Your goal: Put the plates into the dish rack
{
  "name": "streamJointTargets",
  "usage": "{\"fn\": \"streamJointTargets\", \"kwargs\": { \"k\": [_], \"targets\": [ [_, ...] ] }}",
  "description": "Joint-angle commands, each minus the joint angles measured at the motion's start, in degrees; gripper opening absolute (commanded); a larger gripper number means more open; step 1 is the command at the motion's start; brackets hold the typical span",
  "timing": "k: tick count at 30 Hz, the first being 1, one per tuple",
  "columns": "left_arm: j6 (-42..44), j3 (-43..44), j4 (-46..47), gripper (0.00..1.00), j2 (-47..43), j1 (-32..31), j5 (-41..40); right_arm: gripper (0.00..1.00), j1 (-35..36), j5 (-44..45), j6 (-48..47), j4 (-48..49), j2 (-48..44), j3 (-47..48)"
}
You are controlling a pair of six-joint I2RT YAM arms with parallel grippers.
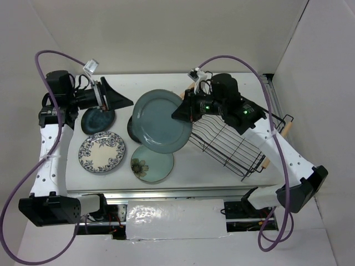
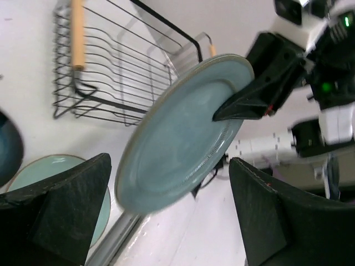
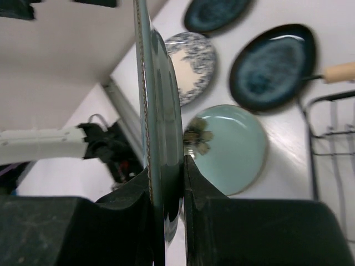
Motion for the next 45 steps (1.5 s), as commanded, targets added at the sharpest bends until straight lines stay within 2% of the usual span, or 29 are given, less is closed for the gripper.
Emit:
{"fn": "streamJointTargets", "kwargs": {
  "k": [1, 2, 6, 10, 13, 14, 17, 18, 19, 21, 23, 26, 30, 38, 45],
  "targets": [
    [-3.42, 0.76, -4.47, 0.99, -3.43, 5.39, -8.73, 0.00, -2.10, 9.14, -4.45, 3.35, -5.60, 8.54],
    [-3.77, -0.55, -4.99, 0.99, -3.87, 8.01, -9.17, 0.00, -3.50, 10.55, -5.43, 3.08, -5.86, 9.34],
    [-3.86, -3.64, -4.82, 0.99, -5.90, 11.73, -8.12, 0.00, -7.28, 18.54, -12.19, 0.88, -7.44, 14.44],
    [-1.94, -4.09, -7.10, 0.99, -4.67, 14.89, -5.76, 0.00, -11.94, 23.65, -20.27, 8.06, -10.60, 12.61],
    [-0.61, -3.12, -9.39, 0.99, -3.26, 15.69, -7.24, 0.00, -16.68, 20.42, -31.42, 15.08, -13.94, 6.04],
    [-0.79, -3.64, -9.39, 0.99, -3.18, 15.77, -7.59, 0.00, -18.00, 17.19, -38.24, 17.03, -14.82, 3.92],
    [-2.45, -6.09, -6.76, 0.99, -3.79, 16.12, -6.90, 0.00, -22.48, 13.66, -45.58, 22.93, -16.24, -2.42],
    [-3.07, -6.45, -5.89, 0.99, -3.79, 16.30, -6.72, 0.00, -25.72, 12.16, -45.69, 23.64, -15.80, -3.04],
    [-3.34, -7.24, -5.62, 0.98, -3.62, 16.48, -6.37, 0.00, -27.66, 7.10, -47.08, 22.78, -13.97, -2.52],
    [-3.42, -7.77, -5.18, 0.98, -3.44, 16.65, -6.37, 0.00, -32.39, 1.45, -49.37, 17.69, -11.59, 0.46],
    [-3.51, -8.21, -4.83, 0.98, -3.18, 16.74, -6.37, 0.00, -34.61, -4.34, -49.91, 15.83, -8.08, 1.69],
    [-3.16, -8.74, -4.82, 0.98, -2.56, 16.83, -6.37, 0.00, -38.40, -10.59, -48.25, 18.62, -4.82, -0.75],
    [-3.07, -9.44, -4.30, 0.97, -2.56, 16.83, -7.51, 0.00, -39.72, -15.26, -48.06, 19.34, -0.78, -2.34],
    [-3.78, -16.21, 0.45, 0.97, -3.88, 16.83, -8.20, 0.00, -39.90, -13.70, -48.59, 24.96, 6.69, -6.83],
    [-2.02, -17.44, 0.27, 0.97, -2.82, 16.92, -10.49, 0.00, -39.20, -10.10, -48.32, 33.84, 7.67, -12.27]
  ]
}}
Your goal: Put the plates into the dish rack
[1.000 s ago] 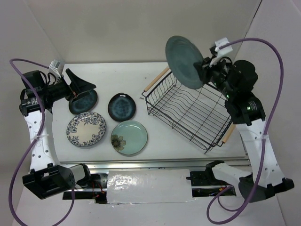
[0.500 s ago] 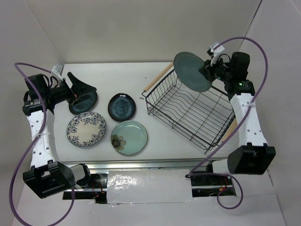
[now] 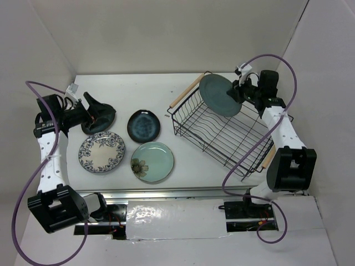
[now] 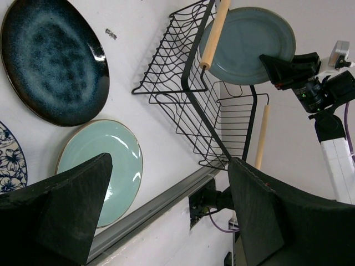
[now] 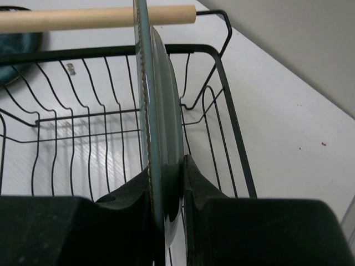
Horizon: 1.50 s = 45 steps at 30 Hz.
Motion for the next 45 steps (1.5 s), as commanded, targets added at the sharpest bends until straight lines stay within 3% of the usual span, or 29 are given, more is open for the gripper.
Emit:
{"fn": "streamJointTargets", "kwargs": {
  "k": [1, 13, 24, 41, 45],
  "targets": [
    [0.49, -1.13, 2.81, 0.97, -0.22, 0.57, -0.97, 0.00, 1.08, 1.70, -1.01, 14.45, -1.60, 0.90],
    [0.32, -1.40, 4.92, 0.96, 4.08, 0.48, 1.05, 0.00, 1.00, 7.34, -7.95, 8.57, 1.57, 2.66],
    [0.49, -0.17, 4.57, 0.95, 5.40, 0.57, 0.18, 0.00, 0.21, 6.12, -13.57, 3.29, 6.05, 8.11],
    [-1.62, -0.79, 6.06, 0.95, 5.58, 0.48, 1.23, 0.00, -0.14, 5.06, -13.76, 1.89, 7.89, 5.65],
    [-1.88, -0.79, 6.24, 0.95, 5.58, 0.48, 1.06, 0.10, 0.12, 5.15, -13.32, 1.27, 8.86, 6.53]
  ]
}}
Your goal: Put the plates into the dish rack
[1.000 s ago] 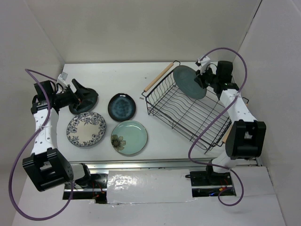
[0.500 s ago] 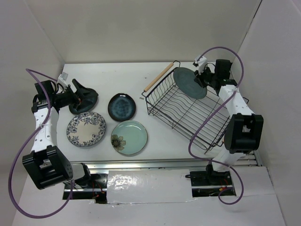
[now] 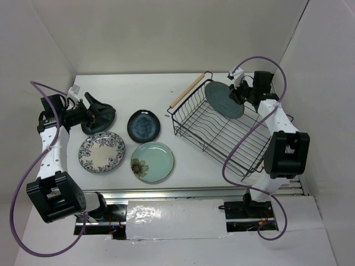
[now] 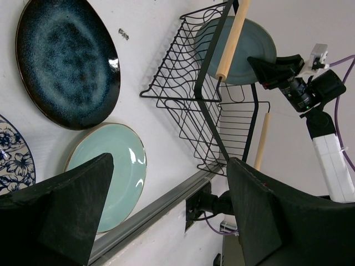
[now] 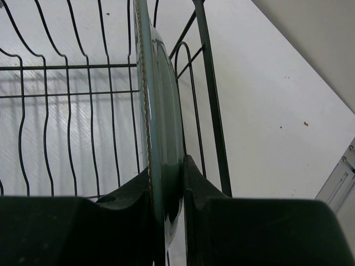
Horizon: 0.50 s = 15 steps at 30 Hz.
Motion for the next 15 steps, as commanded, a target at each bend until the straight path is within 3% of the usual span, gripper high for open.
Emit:
{"fn": "streamJointTargets", "kwargs": {
  "k": [1, 3, 6, 14, 15],
  "targets": [
    [-0.50, 0.46, 2.39, 0.95, -0.02, 0.20, 1.51, 0.11, 0.08, -1.89, -0.03, 4.81, -0.13, 2.99],
    [-1.20, 0.11, 2.92, 0.93, -0.02, 0.20, 1.95, 0.20, 0.34, -1.89, -0.03, 4.11, 0.41, 3.87],
    [-1.47, 0.19, 3.36, 0.93, -0.10, 0.20, 2.57, 0.22, 1.22, -0.49, 0.32, 4.63, 0.15, 3.70],
    [-1.29, 0.28, 2.66, 0.93, -0.10, 0.28, 2.13, 0.67, 2.45, 1.19, 2.52, 6.22, -2.22, 3.34],
    [-1.29, 0.19, 2.74, 0.93, -0.10, 0.20, 2.13, 0.79, 2.80, 1.19, 2.52, 6.30, -3.01, 3.43]
  ]
}}
